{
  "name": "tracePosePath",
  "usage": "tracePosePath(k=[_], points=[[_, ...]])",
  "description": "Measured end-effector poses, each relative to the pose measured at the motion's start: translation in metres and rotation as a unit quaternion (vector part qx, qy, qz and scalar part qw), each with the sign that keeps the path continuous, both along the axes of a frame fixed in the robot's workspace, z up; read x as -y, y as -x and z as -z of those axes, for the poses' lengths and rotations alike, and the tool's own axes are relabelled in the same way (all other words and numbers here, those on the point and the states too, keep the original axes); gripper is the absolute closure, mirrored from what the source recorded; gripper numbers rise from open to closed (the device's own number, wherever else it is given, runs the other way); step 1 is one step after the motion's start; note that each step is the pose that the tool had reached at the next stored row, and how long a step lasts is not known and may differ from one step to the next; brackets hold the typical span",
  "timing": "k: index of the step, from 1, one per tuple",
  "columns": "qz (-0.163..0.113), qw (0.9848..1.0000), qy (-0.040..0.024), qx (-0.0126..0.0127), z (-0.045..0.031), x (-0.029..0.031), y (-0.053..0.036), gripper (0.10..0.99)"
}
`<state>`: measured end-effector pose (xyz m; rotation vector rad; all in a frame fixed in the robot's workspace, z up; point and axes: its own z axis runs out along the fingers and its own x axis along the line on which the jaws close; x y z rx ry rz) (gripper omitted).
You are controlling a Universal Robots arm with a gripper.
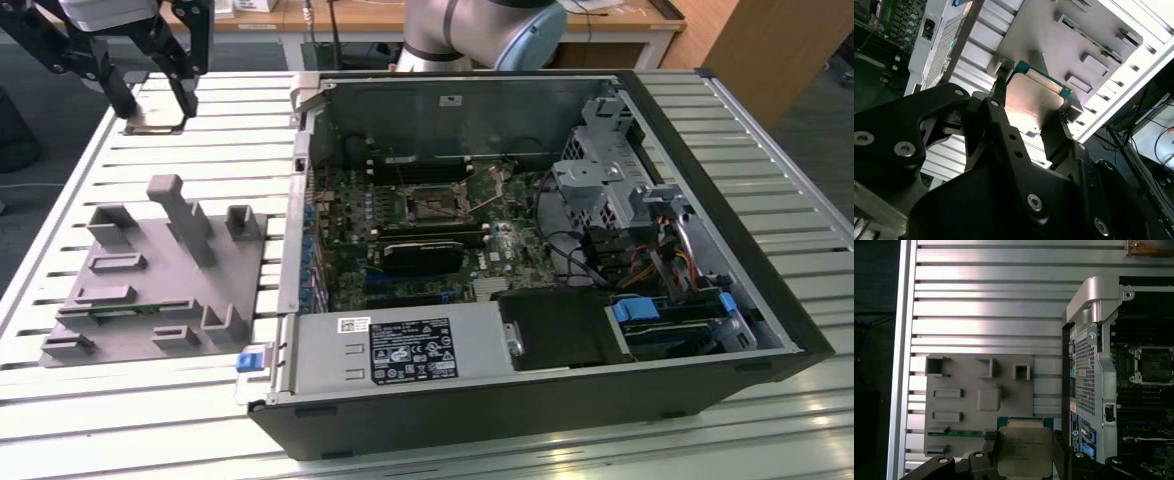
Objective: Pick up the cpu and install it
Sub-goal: 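Pick up the cpu and move it towards the insertion slot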
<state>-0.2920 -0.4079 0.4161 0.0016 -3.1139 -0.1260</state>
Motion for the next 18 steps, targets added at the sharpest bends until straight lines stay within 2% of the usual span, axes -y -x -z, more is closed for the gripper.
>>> tracePosePath(k=[18], points=[[0.000,1.0000,0.0000,-0.0003,0.0000,0.0000,-0.0147,0.553]])
